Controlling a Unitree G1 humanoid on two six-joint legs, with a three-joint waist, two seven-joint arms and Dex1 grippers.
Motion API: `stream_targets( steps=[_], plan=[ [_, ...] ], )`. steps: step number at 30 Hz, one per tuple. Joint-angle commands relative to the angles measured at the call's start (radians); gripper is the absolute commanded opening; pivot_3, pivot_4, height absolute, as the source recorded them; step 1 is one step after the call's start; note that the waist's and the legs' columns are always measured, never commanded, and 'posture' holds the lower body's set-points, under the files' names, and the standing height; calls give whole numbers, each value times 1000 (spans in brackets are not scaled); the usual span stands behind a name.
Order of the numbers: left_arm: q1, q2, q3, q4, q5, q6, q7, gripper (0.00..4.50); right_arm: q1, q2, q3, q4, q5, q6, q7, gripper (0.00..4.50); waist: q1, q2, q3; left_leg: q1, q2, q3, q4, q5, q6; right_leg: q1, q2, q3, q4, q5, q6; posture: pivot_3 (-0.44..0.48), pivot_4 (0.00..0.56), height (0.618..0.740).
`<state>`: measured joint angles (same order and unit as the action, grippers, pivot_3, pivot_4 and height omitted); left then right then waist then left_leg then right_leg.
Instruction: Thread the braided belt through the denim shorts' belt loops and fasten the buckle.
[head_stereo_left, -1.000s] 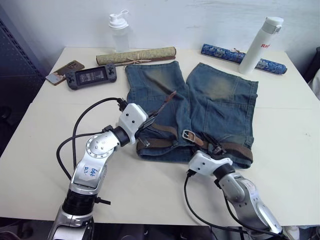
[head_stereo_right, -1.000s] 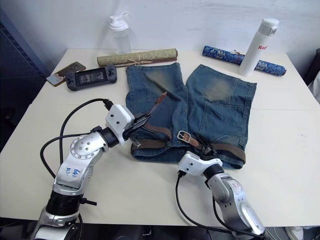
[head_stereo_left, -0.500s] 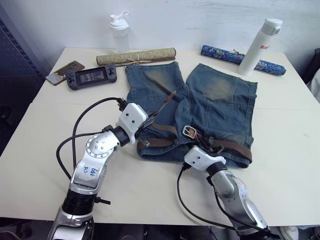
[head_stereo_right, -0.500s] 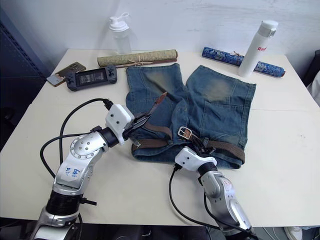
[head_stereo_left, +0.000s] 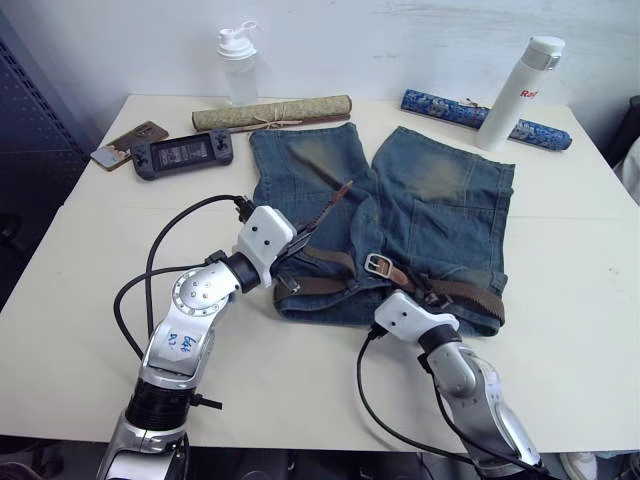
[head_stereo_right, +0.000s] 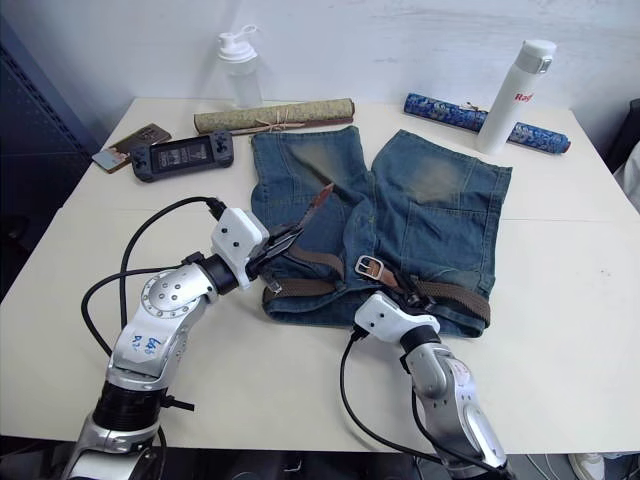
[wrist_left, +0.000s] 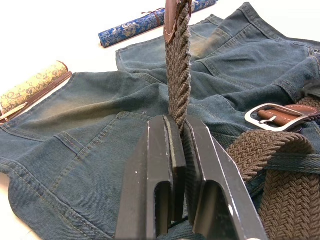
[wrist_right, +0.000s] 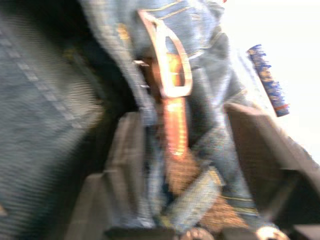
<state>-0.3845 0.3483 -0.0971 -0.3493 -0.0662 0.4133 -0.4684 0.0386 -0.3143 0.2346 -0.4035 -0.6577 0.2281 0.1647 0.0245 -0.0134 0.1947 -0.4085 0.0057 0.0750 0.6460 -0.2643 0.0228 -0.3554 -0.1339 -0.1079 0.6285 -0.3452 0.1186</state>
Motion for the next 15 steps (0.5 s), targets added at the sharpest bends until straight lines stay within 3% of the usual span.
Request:
stream_targets(
  steps=[1, 6, 15],
  plan=[
    [-11, 12, -15, -40, -5, -11, -20, 0, 24, -9, -52, -107, 19, 10, 24, 4428, 0, 0, 0, 0, 0, 0, 0, 0, 0, 0, 0, 0, 0, 0, 0, 0, 150, 717],
    [-15, 5, -23, -42, -9, -13, -20, 0, 21, 1, -61, -136, 48, 64, 85, 4428, -1, 0, 0, 0, 0, 1, 0, 0, 0, -1, 1, 0, 0, 0, 0, 0, 150, 717],
    [-9, 4, -21, -42, -10, -16, -16, 0, 8, 14, 6, -32, -10, 110, 86, 4428, -2, 0, 0, 0, 1, 2, 0, 0, 0, -2, 1, 0, 0, 0, 0, 0, 150, 717]
  ],
)
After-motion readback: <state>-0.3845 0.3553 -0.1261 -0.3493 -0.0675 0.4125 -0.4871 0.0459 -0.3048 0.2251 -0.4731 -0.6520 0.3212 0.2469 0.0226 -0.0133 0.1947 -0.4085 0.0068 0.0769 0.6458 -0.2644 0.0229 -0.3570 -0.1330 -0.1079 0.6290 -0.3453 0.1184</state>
